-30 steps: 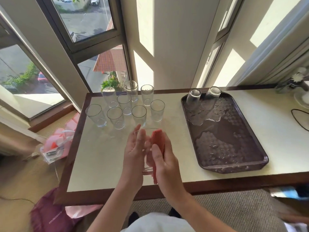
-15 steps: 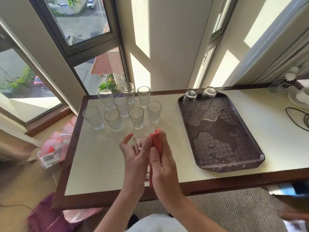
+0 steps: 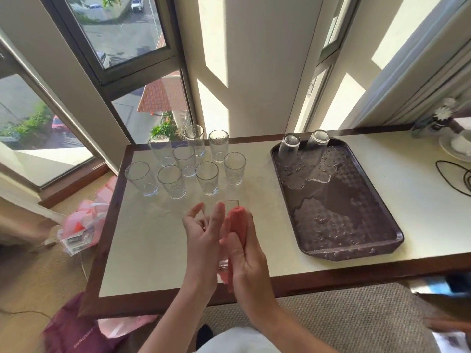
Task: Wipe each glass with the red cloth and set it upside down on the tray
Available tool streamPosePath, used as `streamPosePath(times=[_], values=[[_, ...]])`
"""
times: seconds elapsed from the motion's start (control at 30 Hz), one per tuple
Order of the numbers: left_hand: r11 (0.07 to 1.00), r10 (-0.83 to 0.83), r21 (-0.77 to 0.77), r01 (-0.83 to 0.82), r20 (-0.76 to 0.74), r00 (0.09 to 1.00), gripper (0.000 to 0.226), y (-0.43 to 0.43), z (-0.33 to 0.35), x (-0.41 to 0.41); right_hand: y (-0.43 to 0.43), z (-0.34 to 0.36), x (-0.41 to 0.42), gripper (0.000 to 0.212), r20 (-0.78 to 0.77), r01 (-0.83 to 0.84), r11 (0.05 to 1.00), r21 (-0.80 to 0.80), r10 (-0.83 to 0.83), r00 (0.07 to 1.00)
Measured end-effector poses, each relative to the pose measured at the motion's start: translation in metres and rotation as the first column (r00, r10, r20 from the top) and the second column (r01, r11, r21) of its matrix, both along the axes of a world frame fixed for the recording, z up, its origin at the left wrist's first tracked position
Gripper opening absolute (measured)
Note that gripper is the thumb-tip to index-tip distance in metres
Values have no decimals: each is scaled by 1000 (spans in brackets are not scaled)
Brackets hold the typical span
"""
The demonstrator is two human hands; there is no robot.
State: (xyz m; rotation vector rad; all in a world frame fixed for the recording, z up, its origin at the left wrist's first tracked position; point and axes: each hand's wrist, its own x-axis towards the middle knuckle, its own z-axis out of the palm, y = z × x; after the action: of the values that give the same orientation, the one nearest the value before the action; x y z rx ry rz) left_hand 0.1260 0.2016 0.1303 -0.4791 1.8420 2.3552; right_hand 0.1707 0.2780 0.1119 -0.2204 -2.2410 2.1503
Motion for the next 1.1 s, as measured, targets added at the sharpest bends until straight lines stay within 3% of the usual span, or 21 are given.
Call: streamPosePath(times=[0.1,0.17,0.3,0.37,0.43,0.57,0.63,0.7,0.87,0.93,1.03,1.1], values=[[998,-56,-9,56,6,998,54,5,-3,6,14,1,-23,45,141,51,977,-206,-22,990],[996,-85,-5,85,12,996,51,9,-2,9,18,6,-33,40,176,86,970,-228,-46,983],[996,-88,-25,88,9,996,73,6,2,1,3,10,-12,51,49,39,999,-37,-38,998],[999,-30,-14,30,10,999,74,1,2,-5,-5,6,2,54,-40,41,993,115,-37,999],[1000,12,-15,-12,10,1000,71,-2,2,-6,-8,2,5,56,-92,20,986,164,-4,996],[998,-43,-39,42,-29,999,67,0,3,5,6,12,-23,40,91,37,982,-183,-20,996],[998,-55,-42,53,-48,997,67,3,4,8,11,20,-33,40,173,50,969,-241,-8,985],[996,-68,-58,65,-49,996,70,2,4,5,7,24,-26,41,145,46,977,-206,-16,989],[998,-16,-67,17,12,1000,79,-11,-2,-5,-13,11,7,55,-48,8,991,136,-2,999],[997,-29,-75,29,11,1000,71,-8,-2,-1,-9,9,-4,49,-22,20,997,78,-19,1000],[997,-43,-57,42,-13,999,68,-2,0,9,4,16,-29,36,167,69,986,-155,-43,985],[997,-56,-61,55,-24,998,69,-2,2,11,5,20,-29,38,191,74,987,-144,-45,981]])
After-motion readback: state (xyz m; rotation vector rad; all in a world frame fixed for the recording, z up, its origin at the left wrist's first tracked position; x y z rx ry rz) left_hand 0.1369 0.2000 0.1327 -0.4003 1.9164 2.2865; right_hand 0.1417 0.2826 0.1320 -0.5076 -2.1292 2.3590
